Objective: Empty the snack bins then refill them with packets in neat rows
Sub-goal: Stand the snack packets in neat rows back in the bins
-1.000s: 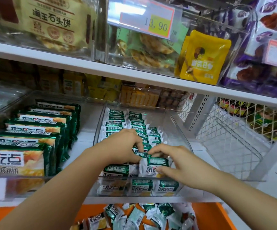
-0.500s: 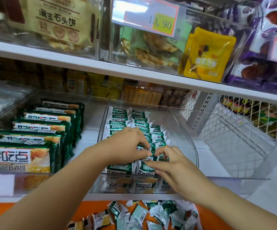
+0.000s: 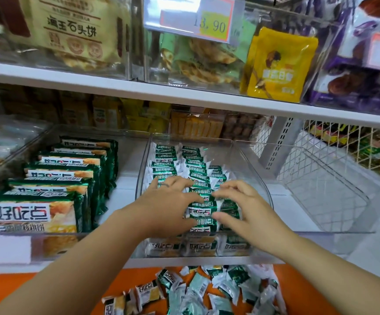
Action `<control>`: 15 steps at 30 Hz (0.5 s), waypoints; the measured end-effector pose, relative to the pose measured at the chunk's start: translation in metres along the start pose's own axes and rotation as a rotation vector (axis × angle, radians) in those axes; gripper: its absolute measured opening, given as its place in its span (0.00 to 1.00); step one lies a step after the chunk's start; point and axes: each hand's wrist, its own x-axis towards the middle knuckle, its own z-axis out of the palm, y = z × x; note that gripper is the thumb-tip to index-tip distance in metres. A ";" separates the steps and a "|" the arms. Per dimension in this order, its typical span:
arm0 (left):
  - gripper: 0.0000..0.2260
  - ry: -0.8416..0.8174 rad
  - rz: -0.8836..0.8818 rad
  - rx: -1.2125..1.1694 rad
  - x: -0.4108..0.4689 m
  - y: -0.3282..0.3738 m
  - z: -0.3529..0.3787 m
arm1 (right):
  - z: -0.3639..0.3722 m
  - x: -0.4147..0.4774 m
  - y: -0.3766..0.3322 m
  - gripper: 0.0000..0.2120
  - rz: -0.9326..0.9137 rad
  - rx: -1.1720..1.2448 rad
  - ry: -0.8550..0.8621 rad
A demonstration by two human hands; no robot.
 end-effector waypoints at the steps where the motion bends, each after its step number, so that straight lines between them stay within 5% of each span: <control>1: 0.24 -0.017 -0.009 -0.014 0.000 0.000 0.001 | -0.002 0.004 -0.001 0.23 0.019 -0.016 -0.026; 8: 0.31 -0.034 -0.033 0.016 -0.004 -0.002 0.002 | 0.008 0.060 -0.008 0.22 0.060 0.016 -0.261; 15: 0.27 -0.062 -0.038 0.010 -0.002 -0.006 -0.014 | 0.017 0.079 -0.008 0.21 -0.012 -0.106 -0.429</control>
